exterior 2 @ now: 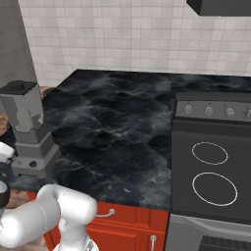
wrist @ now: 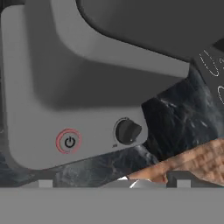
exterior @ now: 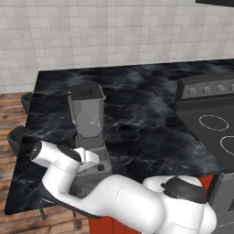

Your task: Grab the lemon and lemon wedge from the fridge, place them in the blender, close the lid, and turn on the blender to create a marinade.

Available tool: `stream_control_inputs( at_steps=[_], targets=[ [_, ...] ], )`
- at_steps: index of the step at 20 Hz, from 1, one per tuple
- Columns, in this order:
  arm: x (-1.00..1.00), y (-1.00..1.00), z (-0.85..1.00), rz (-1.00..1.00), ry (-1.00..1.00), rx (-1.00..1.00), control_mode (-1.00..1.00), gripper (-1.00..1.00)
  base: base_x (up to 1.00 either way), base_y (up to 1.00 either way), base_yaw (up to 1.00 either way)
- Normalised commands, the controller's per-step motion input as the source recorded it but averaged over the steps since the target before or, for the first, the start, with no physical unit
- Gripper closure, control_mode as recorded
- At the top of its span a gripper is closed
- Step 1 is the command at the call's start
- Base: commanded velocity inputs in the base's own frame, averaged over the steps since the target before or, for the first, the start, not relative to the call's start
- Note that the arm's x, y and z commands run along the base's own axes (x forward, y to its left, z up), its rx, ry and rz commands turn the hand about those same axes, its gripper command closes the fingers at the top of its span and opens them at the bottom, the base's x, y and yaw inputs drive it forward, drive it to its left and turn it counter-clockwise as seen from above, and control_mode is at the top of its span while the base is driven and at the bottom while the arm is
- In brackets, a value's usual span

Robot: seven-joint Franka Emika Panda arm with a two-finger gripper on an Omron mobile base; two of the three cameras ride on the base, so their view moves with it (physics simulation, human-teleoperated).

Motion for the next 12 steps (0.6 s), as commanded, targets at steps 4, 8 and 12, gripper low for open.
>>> stream_control_inputs(
  at_steps=[4,8,12],
  targets=[
    [-0.66,-0.1,0.69,0.0,-0.1,0.05,-1.0,-1.0,0.0,0.0,0.0],
    [-0.4,-0.18,0.71,0.0,-0.13,0.04,-1.0,-1.0,0.0,0.0,0.0],
    [-0.23,-0.23,0.56,0.0,-0.13,0.03,-1.0,-1.0,0.0,0.0,0.0]
  ],
)
